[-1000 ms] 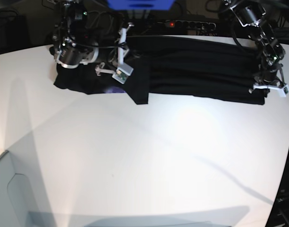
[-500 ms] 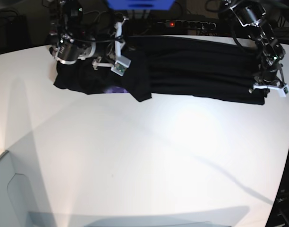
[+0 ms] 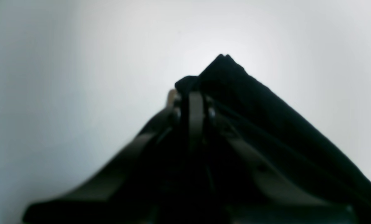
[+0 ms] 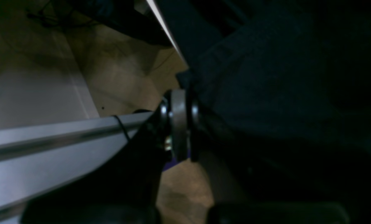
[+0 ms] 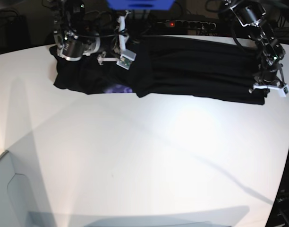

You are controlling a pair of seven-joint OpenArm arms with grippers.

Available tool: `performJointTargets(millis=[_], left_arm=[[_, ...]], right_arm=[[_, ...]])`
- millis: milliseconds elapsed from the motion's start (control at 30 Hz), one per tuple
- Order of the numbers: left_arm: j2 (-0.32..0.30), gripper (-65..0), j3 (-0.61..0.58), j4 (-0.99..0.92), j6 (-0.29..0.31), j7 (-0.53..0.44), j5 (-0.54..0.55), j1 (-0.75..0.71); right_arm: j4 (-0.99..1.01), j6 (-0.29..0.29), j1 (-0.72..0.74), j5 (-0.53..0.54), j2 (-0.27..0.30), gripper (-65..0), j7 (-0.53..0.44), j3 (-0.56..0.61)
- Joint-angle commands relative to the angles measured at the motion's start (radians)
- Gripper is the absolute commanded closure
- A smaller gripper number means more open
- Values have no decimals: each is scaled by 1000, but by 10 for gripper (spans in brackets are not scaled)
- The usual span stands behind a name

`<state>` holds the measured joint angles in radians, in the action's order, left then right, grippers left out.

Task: Fold the T-shirt properly
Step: 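Hold the folded flap down with the right gripper near the shoulder edge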

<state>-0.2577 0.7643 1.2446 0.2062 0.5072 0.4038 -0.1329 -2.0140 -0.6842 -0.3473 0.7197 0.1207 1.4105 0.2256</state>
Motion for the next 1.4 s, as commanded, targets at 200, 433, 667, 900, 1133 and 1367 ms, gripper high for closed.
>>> performJointTargets(millis=[200,433,667,900,1133,1367], left_arm=[[-10,0,2,4,-6,29,-15,-4],[-10,0,2,4,-6,29,-15,-3],[-10,0,2,4,-6,29,-15,-3],[-10,-5,2,7,-6,29,-10,-3],[-10,-9,4,14,-6,29,-6,-4],[-10,-197,4,16,-3,29,-4,-3]], right_arm=[[-15,-14,7,25,0,-39,-14,-5],[-15,-14,14,25,6,-106,-14,-7],[-15,-14,15,25,6,-106,-14,-7],[-15,-14,43,22,18,-106,-14,-7],[-15,-14,58,22,27,-106,-14,-7],[-15,-14,64,22,27,-106,-14,-7]])
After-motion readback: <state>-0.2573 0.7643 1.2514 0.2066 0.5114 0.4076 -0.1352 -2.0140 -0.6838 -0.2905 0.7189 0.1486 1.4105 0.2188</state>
